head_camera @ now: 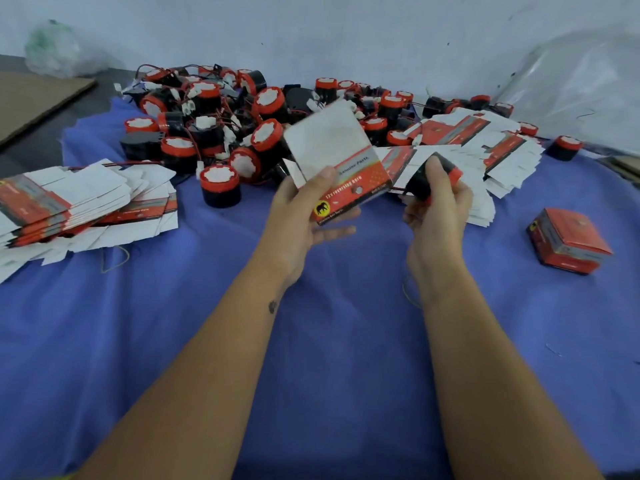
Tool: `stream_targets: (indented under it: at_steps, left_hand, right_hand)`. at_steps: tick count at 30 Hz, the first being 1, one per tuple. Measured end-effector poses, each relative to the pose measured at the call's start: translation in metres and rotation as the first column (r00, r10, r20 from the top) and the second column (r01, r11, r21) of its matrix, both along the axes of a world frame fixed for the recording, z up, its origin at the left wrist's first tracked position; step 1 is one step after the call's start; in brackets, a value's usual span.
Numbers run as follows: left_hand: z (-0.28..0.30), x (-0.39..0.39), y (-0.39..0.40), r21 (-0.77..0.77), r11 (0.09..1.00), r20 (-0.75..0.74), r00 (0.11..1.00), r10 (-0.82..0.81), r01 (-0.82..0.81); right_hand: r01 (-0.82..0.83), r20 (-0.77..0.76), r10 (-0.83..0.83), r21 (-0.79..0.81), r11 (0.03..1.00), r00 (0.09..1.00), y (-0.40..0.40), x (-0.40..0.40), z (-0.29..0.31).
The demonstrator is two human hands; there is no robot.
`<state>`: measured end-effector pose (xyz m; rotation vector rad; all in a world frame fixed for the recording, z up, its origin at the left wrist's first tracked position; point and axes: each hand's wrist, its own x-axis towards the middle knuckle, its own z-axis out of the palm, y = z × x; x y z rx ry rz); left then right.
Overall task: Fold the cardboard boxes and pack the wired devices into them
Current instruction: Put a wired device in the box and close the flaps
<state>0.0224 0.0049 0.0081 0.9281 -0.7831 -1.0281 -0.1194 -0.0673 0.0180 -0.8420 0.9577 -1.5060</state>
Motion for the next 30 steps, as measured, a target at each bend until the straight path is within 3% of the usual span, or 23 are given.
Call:
stream_targets:
  at_steps: [2,4,7,9,12,15,17,21,30]
  left_hand:
    - [-0.004,-0.008,-0.001,0.080,0.992,0.029,0.994,-0.101,0.099]
    - [-0.009,-0.014,-0.003,0.147,0.989,0.243,0.969,-0.042,0.006]
    - [-0.014,-0.007,-0.004,0.104,0.951,0.656,0.739,0.155,-0.291]
    - [-0.015,0.001,-0.003,0.082,0.906,0.738,0.636,0.225,-0.416]
    - [-0.015,0.007,-0.003,0.097,0.909,0.695,0.681,0.229,-0.405]
    - [-0.014,0.006,-0.002,0.141,0.946,0.657,0.743,0.132,-0.292]
    - [-0.014,0.007,-0.003,0.142,0.958,0.664,0.742,0.096,-0.251]
    - [-0.014,0.009,-0.004,0.133,0.965,0.659,0.747,0.083,-0.225]
    - [-0.018,0.010,-0.007,0.136,0.965,0.636,0.767,0.088,-0.223]
  right_hand:
    - [0.088,0.009,-0.087,-0.098,0.991,0.996,0.003,-0.002,0.002]
    - [0.161,0.020,-0.160,-0.202,0.966,0.987,0.004,-0.002,0.006]
    - [0.242,-0.084,-0.289,-0.354,0.903,0.954,0.008,0.003,0.006]
    - [0.249,-0.270,-0.431,-0.515,0.820,0.861,0.012,0.007,0.003]
    - [0.039,-0.515,-0.606,-0.742,0.669,0.606,0.017,0.013,-0.003]
    - [-0.289,-0.699,-0.558,-0.704,0.649,0.448,0.022,0.025,-0.011]
    - [-0.415,-0.785,-0.441,-0.609,0.676,0.435,0.025,0.028,-0.013]
    - [-0.455,-0.811,-0.311,-0.547,0.702,0.496,0.025,0.022,-0.011]
    - [-0.383,-0.760,-0.537,-0.649,0.657,0.367,0.029,0.024,-0.012]
